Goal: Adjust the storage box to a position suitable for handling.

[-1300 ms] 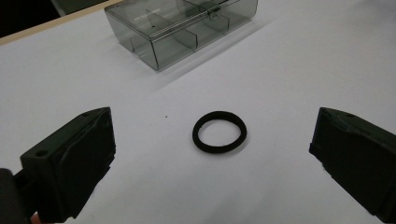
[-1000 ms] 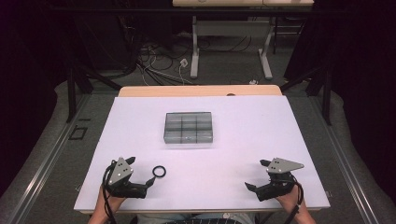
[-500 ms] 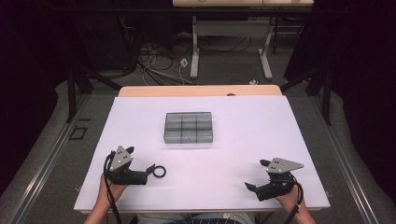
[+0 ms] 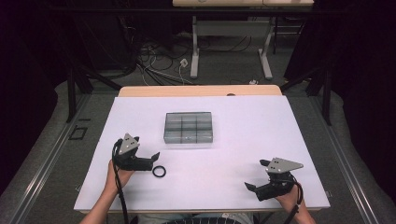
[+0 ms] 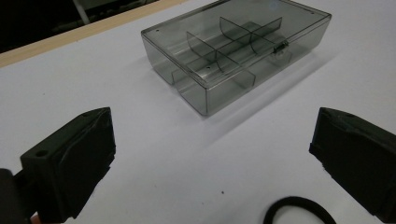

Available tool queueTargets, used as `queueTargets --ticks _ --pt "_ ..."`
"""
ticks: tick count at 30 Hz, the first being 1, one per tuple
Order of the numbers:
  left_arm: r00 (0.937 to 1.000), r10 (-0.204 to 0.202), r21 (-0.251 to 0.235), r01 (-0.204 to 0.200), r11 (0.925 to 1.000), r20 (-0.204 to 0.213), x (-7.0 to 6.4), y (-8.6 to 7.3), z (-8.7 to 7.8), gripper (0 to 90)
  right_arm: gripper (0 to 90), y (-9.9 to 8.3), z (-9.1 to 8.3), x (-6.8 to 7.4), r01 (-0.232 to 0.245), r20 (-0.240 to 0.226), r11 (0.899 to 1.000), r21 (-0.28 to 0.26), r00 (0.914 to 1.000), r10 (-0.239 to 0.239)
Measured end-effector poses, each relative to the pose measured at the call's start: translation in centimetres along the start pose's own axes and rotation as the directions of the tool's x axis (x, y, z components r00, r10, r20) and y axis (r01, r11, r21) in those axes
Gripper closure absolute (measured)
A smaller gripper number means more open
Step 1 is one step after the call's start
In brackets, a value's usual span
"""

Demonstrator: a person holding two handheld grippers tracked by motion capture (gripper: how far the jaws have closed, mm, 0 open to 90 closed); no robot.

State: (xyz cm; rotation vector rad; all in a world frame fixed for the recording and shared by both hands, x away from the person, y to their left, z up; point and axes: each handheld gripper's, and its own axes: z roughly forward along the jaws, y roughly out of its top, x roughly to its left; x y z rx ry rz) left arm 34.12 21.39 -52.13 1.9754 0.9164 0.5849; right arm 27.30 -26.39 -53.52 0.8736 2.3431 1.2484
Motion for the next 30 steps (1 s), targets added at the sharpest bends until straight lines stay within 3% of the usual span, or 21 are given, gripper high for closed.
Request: queueTargets --ticks 7,11,17,18,22,23,26,30 --pt "0.9991 -0.029 0.016 0.03 0.9994 -0.029 1.2 1.3 1.8 0.1 0.0 0.0 -0.1 -0.1 0.005 -0.004 1.0 0.004 1.0 -0.005" --pt "0.9957 -0.064 0.037 0.067 0.9971 -0.066 1.9 2.1 2.8 0.1 0.0 0.0 -0.1 -0.2 0.001 0.005 1.0 0.003 1.0 -0.001" --pt "0.9927 -0.074 0.06 0.08 0.9949 -0.095 2.8 3.0 4.0 1.6 0.0 0.0 -0.1 -0.2 -0.004 0.001 1.0 0.018 1.0 0.004" --pt "0.9906 -0.096 0.062 0.102 0.9928 -0.098 3.2 3.2 4.6 2.9 0.0 0.0 0.0 -0.2 -0.007 -0.001 1.0 0.004 1.0 0.007" --pt "0.9859 -0.127 0.072 0.135 0.9882 -0.109 3.7 3.5 5.5 12.5 0.0 0.0 0.0 -0.1 -0.003 -0.002 1.0 -0.004 1.0 0.003" --pt "0.9809 -0.138 0.069 0.149 0.9865 -0.137 3.9 3.6 5.9 19.6 0.0 0.0 0.0 -0.1 -0.003 -0.002 1.0 -0.004 1.0 0.003" --pt "0.9783 -0.132 0.077 0.146 0.9863 -0.159 4.2 3.7 6.3 35.9 0.0 0.0 0.0 -0.1 -0.001 -0.003 1.0 -0.005 1.0 0.001" --pt "0.9813 -0.123 0.108 0.14 0.9843 -0.148 4.8 4.1 7.4 61.6 0.0 0.0 0.0 -0.2 0.003 -0.006 1.0 -0.002 1.0 -0.003"
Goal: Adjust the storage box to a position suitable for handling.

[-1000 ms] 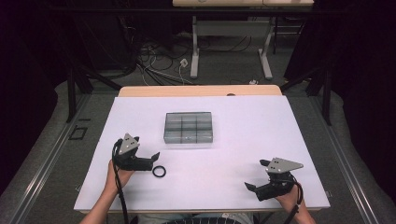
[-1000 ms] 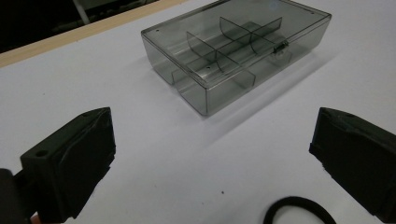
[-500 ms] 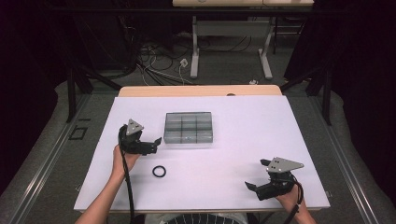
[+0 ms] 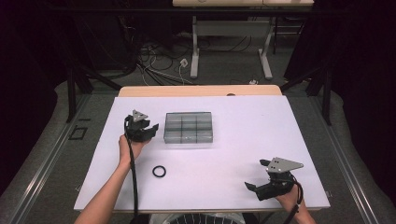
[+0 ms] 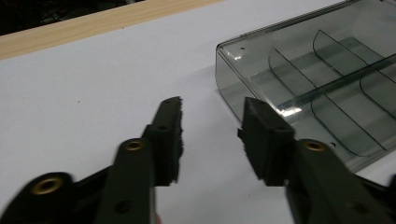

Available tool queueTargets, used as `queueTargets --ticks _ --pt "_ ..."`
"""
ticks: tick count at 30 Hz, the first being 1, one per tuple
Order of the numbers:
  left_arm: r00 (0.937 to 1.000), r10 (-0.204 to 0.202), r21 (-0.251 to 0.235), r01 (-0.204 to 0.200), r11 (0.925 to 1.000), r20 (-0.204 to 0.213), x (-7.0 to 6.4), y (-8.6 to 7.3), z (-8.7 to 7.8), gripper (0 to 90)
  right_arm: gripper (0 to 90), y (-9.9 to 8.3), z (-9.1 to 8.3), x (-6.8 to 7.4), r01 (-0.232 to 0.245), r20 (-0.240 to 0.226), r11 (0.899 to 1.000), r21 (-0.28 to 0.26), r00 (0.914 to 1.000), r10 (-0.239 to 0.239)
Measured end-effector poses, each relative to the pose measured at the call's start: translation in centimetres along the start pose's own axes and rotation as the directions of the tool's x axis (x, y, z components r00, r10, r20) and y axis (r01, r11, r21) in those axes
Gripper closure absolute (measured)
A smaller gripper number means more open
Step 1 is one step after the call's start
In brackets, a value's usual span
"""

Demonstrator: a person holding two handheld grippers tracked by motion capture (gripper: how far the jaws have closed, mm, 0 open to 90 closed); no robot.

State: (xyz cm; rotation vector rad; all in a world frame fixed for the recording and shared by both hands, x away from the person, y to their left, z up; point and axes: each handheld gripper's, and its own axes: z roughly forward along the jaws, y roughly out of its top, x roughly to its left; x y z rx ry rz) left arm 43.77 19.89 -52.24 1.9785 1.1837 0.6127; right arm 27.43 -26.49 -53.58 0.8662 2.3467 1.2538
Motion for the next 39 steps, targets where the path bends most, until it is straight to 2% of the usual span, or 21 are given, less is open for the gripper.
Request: queueTargets --ticks 2,3,5,6,8,13,21,27,31,32,33,35,39 --pt "1.0 0.006 0.002 -0.006 1.0 -0.004 0.0 0.1 0.2 75.5 0.0 0.0 0.0 0.1 -0.008 0.002 1.0 0.001 1.0 0.008" --pt "0.9999 0.01 0.024 -0.01 0.9997 0.002 0.0 0.3 0.9 81.7 0.0 0.0 0.0 0.1 -0.01 0.003 1.0 0.001 0.9999 0.01" --pt "0.9999 0.005 0.025 -0.005 0.9997 0.011 -0.1 0.4 1.2 90.0 0.0 0.1 0.0 0.1 -0.004 0.003 1.0 0.0 1.0 0.004" --pt "0.9996 0.022 0.048 -0.023 0.9986 0.015 -0.1 0.5 1.7 90.0 0.0 0.1 0.0 0.1 -0.002 0.003 1.0 -0.001 1.0 0.002" --pt "0.9996 0.02 0.041 -0.021 0.9989 0.018 -0.1 0.5 2.0 90.0 0.0 0.1 0.0 0.2 0.003 0.0 1.0 -0.004 1.0 -0.003" --pt "0.999 0.038 0.084 -0.039 0.9957 0.024 -0.1 0.4 2.9 90.0 0.0 0.1 -0.1 0.2 0.004 0.002 1.0 0.003 1.0 -0.004" --pt "0.9996 0.019 0.096 -0.021 0.9951 0.022 0.4 0.5 4.0 90.0 0.0 0.1 -0.1 0.2 0.005 0.008 1.0 0.004 1.0 -0.005" --pt "0.9982 0.043 0.107 -0.047 0.9932 0.043 -0.2 0.6 4.4 90.0 0.0 0.0 -0.1 0.2 0.002 0.005 1.0 0.009 1.0 -0.002" --pt "0.9953 0.062 0.121 -0.07 0.9902 0.074 -0.5 0.8 4.6 90.0 0.0 -0.1 -0.3 0.2 -0.003 0.014 1.0 0.008 0.9999 0.003" --pt "0.9954 0.066 0.108 -0.073 0.9915 0.069 -0.6 0.7 4.7 90.0 0.0 -0.1 -0.4 0.2 -0.001 0.01 1.0 0.012 0.9999 0.001" --pt "0.995 0.058 0.118 -0.067 0.9907 0.081 -0.7 0.8 4.7 90.0 0.0 -0.1 -0.4 0.3 0.004 0.015 1.0 0.002 0.9999 -0.004" --pt "0.9966 0.057 0.114 -0.063 0.9915 0.06 -1.0 0.8 4.9 90.0 0.0 0.0 -0.4 0.3 0.001 0.014 1.0 0.005 0.9999 -0.001" --pt "0.9962 0.029 0.12 -0.039 0.9921 0.082 -0.8 0.7 4.8 90.0 0.0 -0.1 -0.2 0.3 -0.001 0.012 1.0 0.008 0.9999 0.001"
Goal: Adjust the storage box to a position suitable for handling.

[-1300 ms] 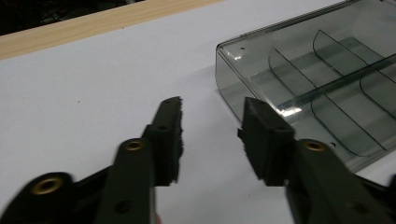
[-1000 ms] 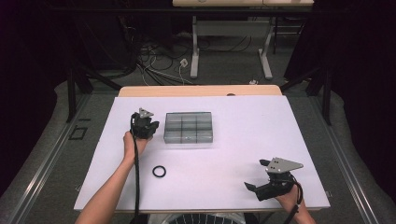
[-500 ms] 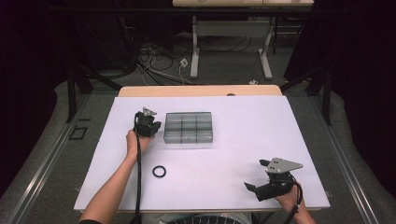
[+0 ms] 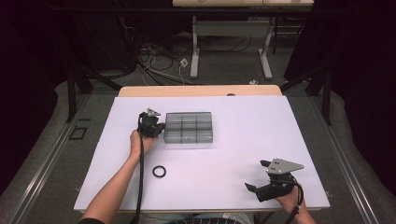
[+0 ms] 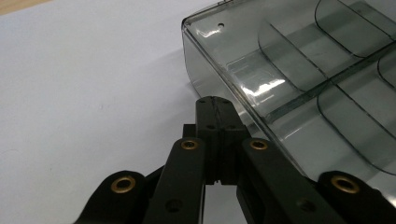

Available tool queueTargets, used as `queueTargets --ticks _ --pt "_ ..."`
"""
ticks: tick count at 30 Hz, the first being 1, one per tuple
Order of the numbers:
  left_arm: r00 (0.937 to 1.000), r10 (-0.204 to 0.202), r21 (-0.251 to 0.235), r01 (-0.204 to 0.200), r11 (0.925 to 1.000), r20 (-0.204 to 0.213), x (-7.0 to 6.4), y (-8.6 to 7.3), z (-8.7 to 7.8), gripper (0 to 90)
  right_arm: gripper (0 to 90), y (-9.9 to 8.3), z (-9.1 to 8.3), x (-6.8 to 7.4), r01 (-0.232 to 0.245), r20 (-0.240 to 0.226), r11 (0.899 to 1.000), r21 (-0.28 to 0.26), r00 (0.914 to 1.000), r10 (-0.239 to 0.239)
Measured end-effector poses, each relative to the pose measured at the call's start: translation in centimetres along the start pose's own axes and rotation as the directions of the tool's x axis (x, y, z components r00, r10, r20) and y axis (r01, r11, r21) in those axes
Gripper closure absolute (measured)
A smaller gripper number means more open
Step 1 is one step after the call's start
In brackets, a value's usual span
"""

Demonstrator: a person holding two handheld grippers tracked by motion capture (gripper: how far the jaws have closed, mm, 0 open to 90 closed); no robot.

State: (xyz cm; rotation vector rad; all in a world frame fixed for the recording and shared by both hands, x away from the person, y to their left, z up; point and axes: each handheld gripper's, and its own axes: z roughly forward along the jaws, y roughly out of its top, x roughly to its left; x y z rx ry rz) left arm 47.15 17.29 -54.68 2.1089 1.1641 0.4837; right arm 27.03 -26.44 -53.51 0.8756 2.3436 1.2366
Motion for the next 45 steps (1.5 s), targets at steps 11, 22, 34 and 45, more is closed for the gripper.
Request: queueTargets --ticks 11,22,34,45 --pt "0.9999 0.014 -0.003 -0.014 0.9999 0.001 -0.8 0.3 0.2 90.0 0.0 0.0 0.2 -0.1 -0.001 -0.004 1.0 0.008 1.0 0.001" --pt "0.9995 0.029 0.001 -0.029 0.9996 0.009 -2.5 1.0 0.7 90.0 0.0 0.0 0.2 -0.1 0.006 -0.008 1.0 0.006 1.0 -0.006" --pt "0.9996 0.016 0.033 -0.017 0.9993 0.023 -3.7 1.4 1.0 90.0 0.0 0.0 0.3 -0.1 -0.001 -0.007 1.0 0.004 1.0 0.001" --pt "0.999 0.029 0.039 -0.03 0.9988 0.035 -4.9 1.6 1.4 90.0 0.0 0.0 0.3 0.0 0.005 -0.01 1.0 0.004 0.9999 -0.005"
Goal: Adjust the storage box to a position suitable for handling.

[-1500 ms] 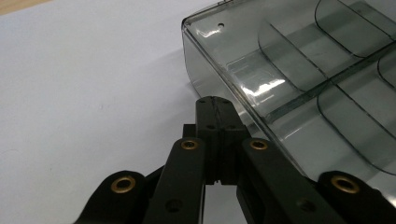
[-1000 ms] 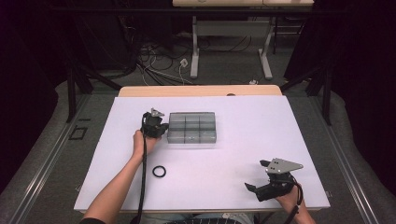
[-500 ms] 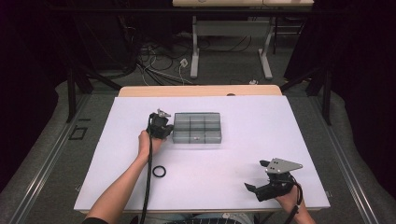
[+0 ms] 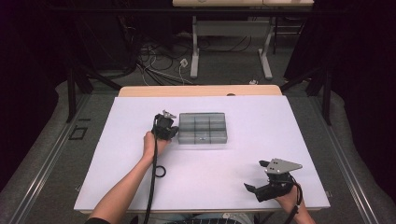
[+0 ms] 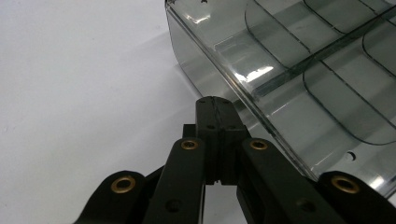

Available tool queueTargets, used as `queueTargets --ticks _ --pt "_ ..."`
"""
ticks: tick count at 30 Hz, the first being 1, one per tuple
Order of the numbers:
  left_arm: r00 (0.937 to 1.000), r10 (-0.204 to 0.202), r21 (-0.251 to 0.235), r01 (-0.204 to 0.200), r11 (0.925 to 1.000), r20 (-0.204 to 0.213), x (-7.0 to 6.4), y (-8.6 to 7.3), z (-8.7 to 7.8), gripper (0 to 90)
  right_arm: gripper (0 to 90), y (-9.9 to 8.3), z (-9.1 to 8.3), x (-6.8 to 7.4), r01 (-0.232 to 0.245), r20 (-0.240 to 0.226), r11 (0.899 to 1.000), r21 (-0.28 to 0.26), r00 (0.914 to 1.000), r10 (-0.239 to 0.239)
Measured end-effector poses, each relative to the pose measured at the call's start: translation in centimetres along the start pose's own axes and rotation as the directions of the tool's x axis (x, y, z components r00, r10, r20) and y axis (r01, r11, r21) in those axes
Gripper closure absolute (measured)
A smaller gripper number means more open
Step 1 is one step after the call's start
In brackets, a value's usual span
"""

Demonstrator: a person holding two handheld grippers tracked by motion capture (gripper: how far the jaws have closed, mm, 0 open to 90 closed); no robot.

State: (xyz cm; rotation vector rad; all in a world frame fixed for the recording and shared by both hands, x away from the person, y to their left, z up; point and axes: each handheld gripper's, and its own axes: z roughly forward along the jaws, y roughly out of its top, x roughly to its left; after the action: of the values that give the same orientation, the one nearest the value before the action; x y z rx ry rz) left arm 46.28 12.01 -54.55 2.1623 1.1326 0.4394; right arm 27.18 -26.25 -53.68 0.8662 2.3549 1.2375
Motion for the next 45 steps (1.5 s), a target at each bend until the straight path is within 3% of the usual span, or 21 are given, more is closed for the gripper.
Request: queueTargets --ticks 3,5,8,10,14,17,19,22,27,30,40,45 --pt "0.9999 0.009 -0.004 -0.009 1.0 -0.01 0.0 0.0 -0.1 90.0 0.0 0.0 0.0 0.0 -0.004 -0.002 1.0 0.0 1.0 0.004" --pt "0.9982 0.02 -0.001 -0.02 0.9998 -0.056 0.0 0.1 -0.5 85.4 0.0 -0.1 0.0 0.0 -0.005 0.0 1.0 0.0 1.0 0.005" --pt "0.9947 0.004 -0.012 -0.005 0.9999 -0.103 0.2 0.1 -1.3 80.2 0.0 0.0 -0.1 -0.1 -0.001 -0.006 1.0 0.014 1.0 0.001" --pt "0.9939 -0.013 -0.019 0.011 0.9998 -0.11 0.5 -0.1 -1.8 76.7 0.0 0.0 -0.1 -0.1 0.0 -0.006 1.0 0.014 1.0 0.001" --pt "0.9946 -0.024 -0.022 0.022 0.9995 -0.101 1.0 -0.6 -3.1 62.4 0.0 0.0 0.0 0.0 -0.004 -0.005 1.0 0.008 1.0 0.004" --pt "0.9954 -0.006 -0.025 0.004 0.9997 -0.096 1.3 -1.1 -4.2 51.8 0.0 0.0 0.0 0.0 -0.006 -0.006 1.0 0.01 1.0 0.006" --pt "0.9951 0.012 -0.027 -0.014 0.9995 -0.098 1.3 -1.6 -4.9 47.6 0.0 -0.1 0.0 0.0 -0.007 -0.005 1.0 0.008 1.0 0.007" --pt "0.9974 0.017 -0.018 -0.018 0.9997 -0.07 1.3 -2.5 -5.9 38.2 0.0 -0.1 0.0 -0.1 -0.004 -0.003 1.0 0.009 1.0 0.004" --pt "0.9983 0.009 -0.029 -0.011 0.9995 -0.057 1.3 -4.4 -7.7 22.5 0.0 -0.1 0.0 0.0 -0.009 -0.004 1.0 0.016 0.9999 0.009" --pt "0.9957 0.033 -0.022 -0.035 0.9991 -0.087 1.3 -5.2 -8.6 17.9 0.0 0.0 0.1 0.0 -0.007 -0.003 1.0 0.015 1.0 0.007" --pt "0.9978 0.008 -0.025 -0.01 0.9996 -0.065 1.3 -7.4 -10.1 9.6 0.0 0.2 0.3 0.4 0.001 -0.005 1.0 0.022 1.0 -0.001" --pt "0.9974 0.025 -0.003 -0.026 0.9997 -0.068 0.8 -8.4 -10.6 5.9 0.0 0.4 1.0 0.3 -0.001 -0.017 0.999 0.037 0.9999 0.001"
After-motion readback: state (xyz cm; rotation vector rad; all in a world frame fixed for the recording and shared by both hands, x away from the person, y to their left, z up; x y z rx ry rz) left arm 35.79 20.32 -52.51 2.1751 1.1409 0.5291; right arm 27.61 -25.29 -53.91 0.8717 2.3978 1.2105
